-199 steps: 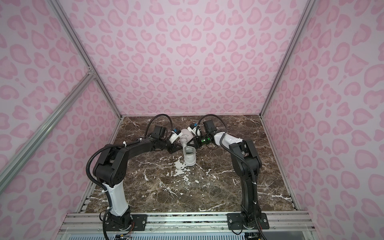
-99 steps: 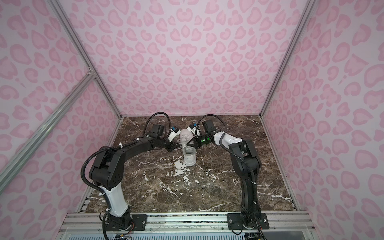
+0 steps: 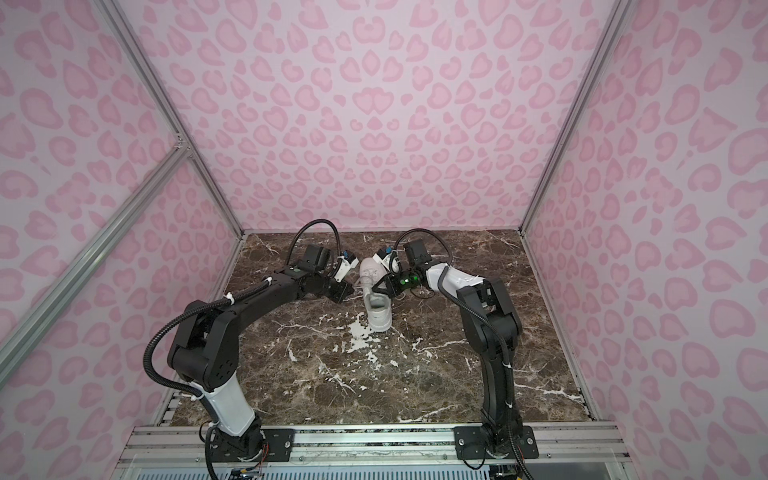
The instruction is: Tie the shoes
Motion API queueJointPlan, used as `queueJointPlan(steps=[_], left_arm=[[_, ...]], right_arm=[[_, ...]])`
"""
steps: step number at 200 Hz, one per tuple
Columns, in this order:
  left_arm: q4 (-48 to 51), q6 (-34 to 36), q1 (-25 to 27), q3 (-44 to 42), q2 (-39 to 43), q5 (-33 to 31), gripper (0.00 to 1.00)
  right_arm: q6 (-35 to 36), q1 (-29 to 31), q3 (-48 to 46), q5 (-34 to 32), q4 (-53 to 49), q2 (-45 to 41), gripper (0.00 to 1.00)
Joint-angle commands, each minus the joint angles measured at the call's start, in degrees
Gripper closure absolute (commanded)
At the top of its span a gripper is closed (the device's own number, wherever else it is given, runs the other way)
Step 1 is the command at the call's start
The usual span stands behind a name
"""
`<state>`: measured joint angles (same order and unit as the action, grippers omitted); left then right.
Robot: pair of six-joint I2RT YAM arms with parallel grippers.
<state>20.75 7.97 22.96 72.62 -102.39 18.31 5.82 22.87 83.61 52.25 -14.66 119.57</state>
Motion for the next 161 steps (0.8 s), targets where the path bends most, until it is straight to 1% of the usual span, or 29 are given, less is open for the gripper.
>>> queueJointPlan(steps=[1,50,112,140,144,161], left_arm=[[5.62,-0.89,-0.37,0.3,1.53,-7.4,0.97],[8.16,-0.61,-0.55,2.08,3.32,-10.6,0.97],[9.41,-1.64,-0.57,3.38,4.78,-11.53,0.97],[10.85,-1.46,-0.57,4.04,4.76,-9.56,0.97],[11.01,-1.46,-0.45,5.78,4.74,-9.19,0.97],[11.42,-1.31,-0.04,6.14,4.26,-8.38,0.97]], right_arm=[[0.42,-0.2,-0.85,-4.96,-7.08,1.02,0.98],[0.06,-0.36,-0.9,-5.19,-6.92,0.92,0.98],[-0.26,-0.62,-0.41,-5.86,-7.33,1.54,0.98],[-0.22,-0.37,-1.05,-4.53,-6.52,0.55,0.96],[-0.27,-0.25,-1.23,-4.55,-6.24,0.27,0.95],[-0.92,-0.02,-1.43,-3.69,-4.86,-0.05,0.94]])
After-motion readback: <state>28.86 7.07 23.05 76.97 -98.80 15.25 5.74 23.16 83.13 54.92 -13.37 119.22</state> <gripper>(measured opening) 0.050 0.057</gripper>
